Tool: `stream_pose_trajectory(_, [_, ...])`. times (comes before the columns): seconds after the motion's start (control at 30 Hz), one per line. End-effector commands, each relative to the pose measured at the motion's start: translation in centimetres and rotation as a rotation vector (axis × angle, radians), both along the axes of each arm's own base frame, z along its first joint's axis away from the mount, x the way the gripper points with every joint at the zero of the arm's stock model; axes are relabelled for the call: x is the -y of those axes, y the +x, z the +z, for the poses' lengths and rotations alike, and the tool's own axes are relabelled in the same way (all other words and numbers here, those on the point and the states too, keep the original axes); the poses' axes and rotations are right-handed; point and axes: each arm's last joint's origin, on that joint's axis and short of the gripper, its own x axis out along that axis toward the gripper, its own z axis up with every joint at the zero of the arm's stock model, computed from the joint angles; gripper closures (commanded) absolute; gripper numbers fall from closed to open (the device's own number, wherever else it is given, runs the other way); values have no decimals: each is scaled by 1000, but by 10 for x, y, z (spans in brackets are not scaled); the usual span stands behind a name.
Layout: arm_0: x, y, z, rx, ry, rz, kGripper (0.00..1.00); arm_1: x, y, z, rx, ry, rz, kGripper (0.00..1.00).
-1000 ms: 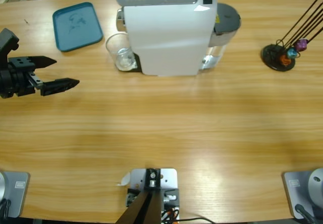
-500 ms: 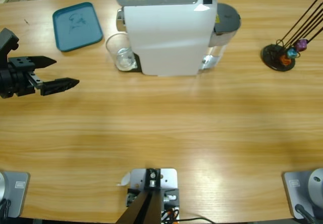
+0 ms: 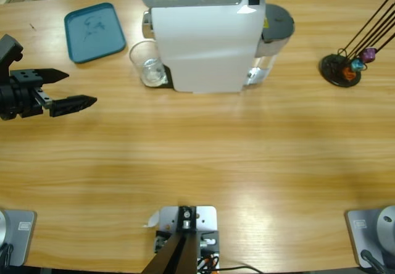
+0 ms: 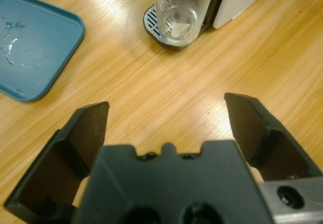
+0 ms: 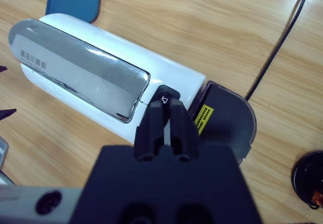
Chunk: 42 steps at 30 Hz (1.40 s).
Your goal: Pour coffee
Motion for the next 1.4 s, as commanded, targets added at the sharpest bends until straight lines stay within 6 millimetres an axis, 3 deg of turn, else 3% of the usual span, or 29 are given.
stream_pose_trajectory(0.03, [1,0,-9,-38,29,15,0,-9,6,-34,-88,-68,12,1000])
stream_pose_trajectory(0.3, [1,0,-9,-39,28,17,0,-10,9,-42,-114,-94,7,1000])
stream_pose_trajectory(0.37, [1,0,-10,-40,28,17,0,-9,8,-34,-85,-86,19,1000])
stream_pose_trajectory(0.43, [1,1,-10,-42,29,17,0,-7,4,-14,-27,-60,44,970])
stream_pose_trajectory(0.47, [1,1,-10,-42,29,17,0,-5,0,-1,2,-37,48,349])
stream_pose_trajectory(0.5, [1,1,-10,-42,29,17,0,-2,-6,13,27,-10,48,9])
stream_pose_trajectory(0.57, [1,0,-10,-42,29,17,0,4,-17,35,69,30,42,0])
stream_pose_trajectory(0.63, [1,0,-10,-40,28,17,0,7,-23,40,63,48,55,0])
stream_pose_trajectory(0.9, [1,0,-11,-43,35,14,0,7,-27,24,-19,15,55,0])
stream_pose_trajectory(1.4, [0,0,-11,-38,33,14,0,3,-20,23,-20,19,48,0])
